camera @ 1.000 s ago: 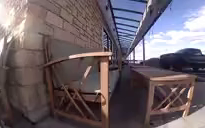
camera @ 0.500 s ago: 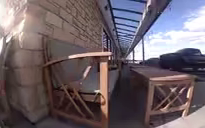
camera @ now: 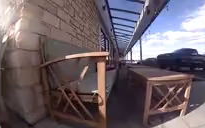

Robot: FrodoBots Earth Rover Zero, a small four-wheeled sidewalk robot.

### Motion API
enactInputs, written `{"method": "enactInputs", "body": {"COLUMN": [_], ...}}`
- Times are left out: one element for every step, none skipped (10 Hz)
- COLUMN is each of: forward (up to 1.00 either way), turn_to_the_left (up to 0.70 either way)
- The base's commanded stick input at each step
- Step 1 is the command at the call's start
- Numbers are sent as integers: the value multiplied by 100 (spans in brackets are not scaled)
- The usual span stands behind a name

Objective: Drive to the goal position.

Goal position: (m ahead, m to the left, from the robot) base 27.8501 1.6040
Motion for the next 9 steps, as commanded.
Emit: {"method": "enactInputs", "body": {"forward": [0, 0, 0, 0, 0, 0, 0, 0, 0], "turn_to_the_left": [-45, -45, -45, -45, -45, -45, -45, -45, -45]}}
